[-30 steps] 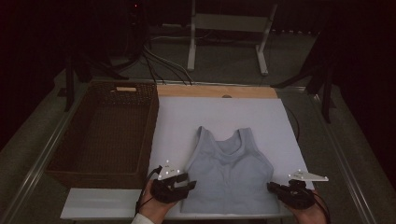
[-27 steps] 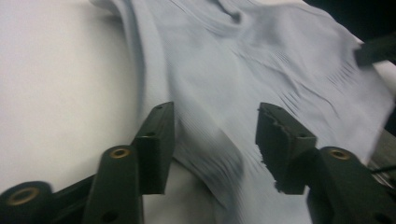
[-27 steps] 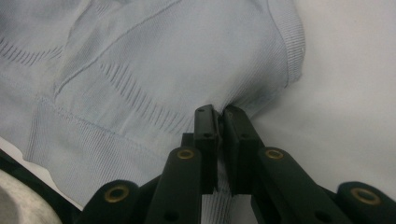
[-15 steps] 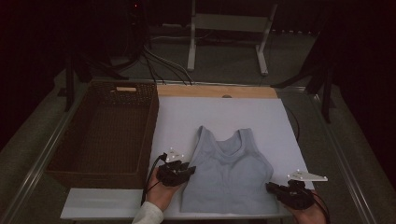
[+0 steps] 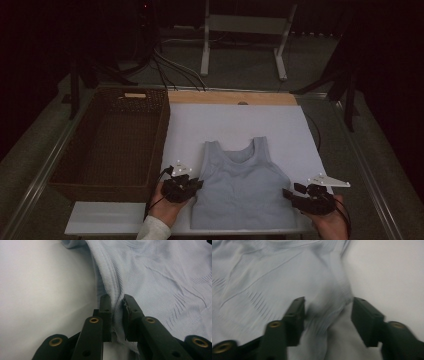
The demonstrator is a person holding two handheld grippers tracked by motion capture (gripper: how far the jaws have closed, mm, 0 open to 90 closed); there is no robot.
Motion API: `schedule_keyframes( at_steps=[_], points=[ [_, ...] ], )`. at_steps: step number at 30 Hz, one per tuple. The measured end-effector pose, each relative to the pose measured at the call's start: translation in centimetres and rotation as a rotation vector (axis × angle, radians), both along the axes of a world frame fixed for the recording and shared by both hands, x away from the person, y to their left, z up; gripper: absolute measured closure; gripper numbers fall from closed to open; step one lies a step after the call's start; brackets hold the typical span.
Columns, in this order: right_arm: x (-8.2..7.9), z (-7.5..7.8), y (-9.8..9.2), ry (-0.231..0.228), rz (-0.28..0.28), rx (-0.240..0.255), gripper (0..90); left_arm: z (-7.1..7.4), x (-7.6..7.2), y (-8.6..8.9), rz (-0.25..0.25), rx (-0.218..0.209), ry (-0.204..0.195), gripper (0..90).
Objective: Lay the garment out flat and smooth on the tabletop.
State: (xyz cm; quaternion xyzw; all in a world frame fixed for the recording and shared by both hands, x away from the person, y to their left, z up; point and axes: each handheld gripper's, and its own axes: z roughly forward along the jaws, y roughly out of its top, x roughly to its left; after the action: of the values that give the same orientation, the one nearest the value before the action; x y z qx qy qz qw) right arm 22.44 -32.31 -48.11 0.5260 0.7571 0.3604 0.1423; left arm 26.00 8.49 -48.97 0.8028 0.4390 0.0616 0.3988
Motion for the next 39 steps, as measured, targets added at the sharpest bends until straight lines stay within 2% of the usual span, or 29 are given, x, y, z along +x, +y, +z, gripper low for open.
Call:
schedule_keyframes(
  at_steps=[2, 5, 9, 11, 14, 18, 19, 23, 39],
  points=[
    [0.6, -0.1, 0.0, 0.003, -0.010, 0.001, 38.1, 0.0, 0.0, 0.1, 0.002, -0.001, 0.003, 80.4],
    [1.6, -0.5, 0.3, 0.034, -0.010, 0.004, 34.8, -0.1, 0.1, 0.1, 0.005, 0.003, 0.000, 80.4],
    [2.6, -1.1, 0.6, 0.070, -0.011, -0.012, 34.6, -0.1, 0.1, -0.1, 0.009, 0.010, -0.012, 80.2],
    [3.0, -1.3, 0.7, 0.096, -0.010, -0.014, 37.2, -0.1, 0.1, -0.2, 0.006, 0.014, -0.016, 80.2],
    [3.4, -1.6, 0.8, 0.131, -0.011, -0.008, 44.8, -0.1, 0.2, -0.5, 0.007, 0.017, -0.023, 80.2],
    [3.7, -1.6, 1.2, 0.166, 0.019, -0.007, 70.8, -0.2, 0.4, -0.8, 0.005, 0.023, -0.026, 80.2],
    [3.7, -1.6, 1.3, 0.172, 0.028, -0.007, 74.0, -0.2, 0.4, -0.9, 0.004, 0.024, -0.026, 80.2],
    [3.7, -1.2, 1.5, 0.151, 0.045, -0.037, 79.6, -0.2, 0.6, -1.2, 0.003, 0.029, -0.029, 80.2],
    [3.8, -0.6, 0.1, 0.096, -0.003, -0.056, 80.7, -0.2, 1.9, -2.8, -0.002, 0.031, -0.049, 80.5]
  ],
)
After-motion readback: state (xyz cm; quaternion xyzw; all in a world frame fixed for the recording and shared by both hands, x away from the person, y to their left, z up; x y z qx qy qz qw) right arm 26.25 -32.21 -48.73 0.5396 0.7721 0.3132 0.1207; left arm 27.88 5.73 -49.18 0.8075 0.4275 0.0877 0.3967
